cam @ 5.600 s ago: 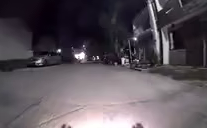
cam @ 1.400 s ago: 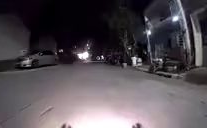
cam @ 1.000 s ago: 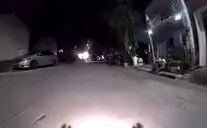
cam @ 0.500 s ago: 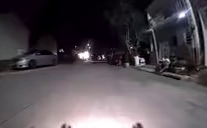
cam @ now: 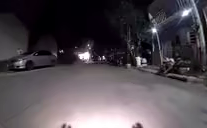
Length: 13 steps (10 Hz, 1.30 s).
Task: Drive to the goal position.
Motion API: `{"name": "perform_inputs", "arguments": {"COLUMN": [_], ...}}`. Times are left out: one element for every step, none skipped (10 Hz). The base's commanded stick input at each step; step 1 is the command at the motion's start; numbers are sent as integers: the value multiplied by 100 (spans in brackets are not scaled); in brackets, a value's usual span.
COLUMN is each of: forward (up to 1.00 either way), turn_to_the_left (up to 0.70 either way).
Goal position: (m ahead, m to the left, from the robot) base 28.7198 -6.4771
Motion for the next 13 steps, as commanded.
{"name": "perform_inputs", "arguments": {"forward": [60, 60, 60, 60, 60, 60, 60, 60, 60, 60, 60, 60, 60], "turn_to_the_left": [0, 0, 0, 0, 0, 0, 0, 0, 0, 0, 0, 0, 0]}}
